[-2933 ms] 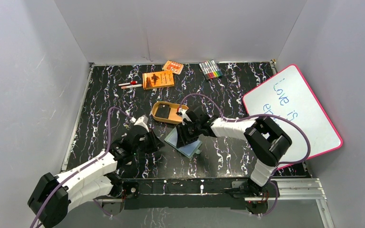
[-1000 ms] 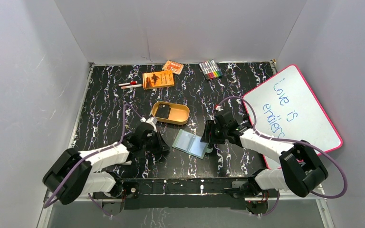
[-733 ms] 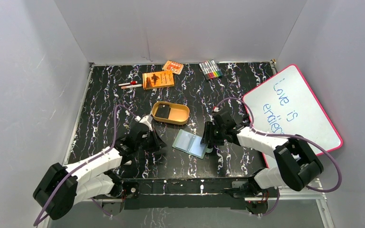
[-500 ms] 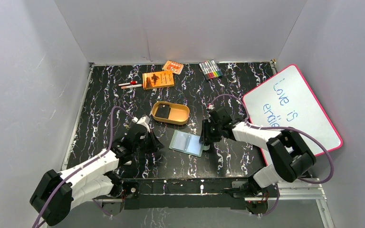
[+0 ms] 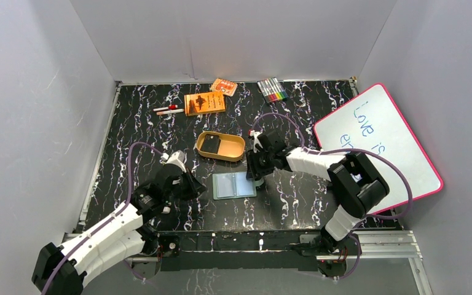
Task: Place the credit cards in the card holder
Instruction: Adjust the card holder at the center of the board, then pick up the credit card from the storage box.
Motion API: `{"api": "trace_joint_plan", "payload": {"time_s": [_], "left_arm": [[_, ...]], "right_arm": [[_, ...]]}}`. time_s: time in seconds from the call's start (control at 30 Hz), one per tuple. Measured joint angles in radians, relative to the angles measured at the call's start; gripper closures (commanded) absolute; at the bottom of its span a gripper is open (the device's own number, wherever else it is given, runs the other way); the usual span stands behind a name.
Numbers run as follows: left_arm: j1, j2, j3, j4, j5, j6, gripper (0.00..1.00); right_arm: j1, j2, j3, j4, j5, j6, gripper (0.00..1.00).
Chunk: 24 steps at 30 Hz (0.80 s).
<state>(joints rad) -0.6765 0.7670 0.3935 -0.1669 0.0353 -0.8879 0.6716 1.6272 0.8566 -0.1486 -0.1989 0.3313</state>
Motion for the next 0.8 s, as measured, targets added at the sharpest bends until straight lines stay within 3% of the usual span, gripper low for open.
{"api": "trace_joint_plan", "payload": {"time_s": [0.17,0.37,0.57,0.8], "left_arm": [[0.000,-0.024,0.021,-0.056,-0.049,-0.004,0.94],[0.000,-0.045,0.084,-0.127,-0.115,0.005,0.61],[0.000,-0.079,0.174,-0.202,-0.180,0.029,0.41],[0.000,-0.144,0.219,-0.273,-0.252,0.039,0.30]], "right_arm": [[0.011,0.038,0.049,-0.010,-0.022,-0.048,0.40],[0.006,-0.014,0.083,-0.103,0.060,-0.039,0.29],[-0.002,-0.161,0.213,-0.143,0.138,0.039,0.32],[0.092,-0.095,0.282,0.011,0.270,0.161,0.28]]}}
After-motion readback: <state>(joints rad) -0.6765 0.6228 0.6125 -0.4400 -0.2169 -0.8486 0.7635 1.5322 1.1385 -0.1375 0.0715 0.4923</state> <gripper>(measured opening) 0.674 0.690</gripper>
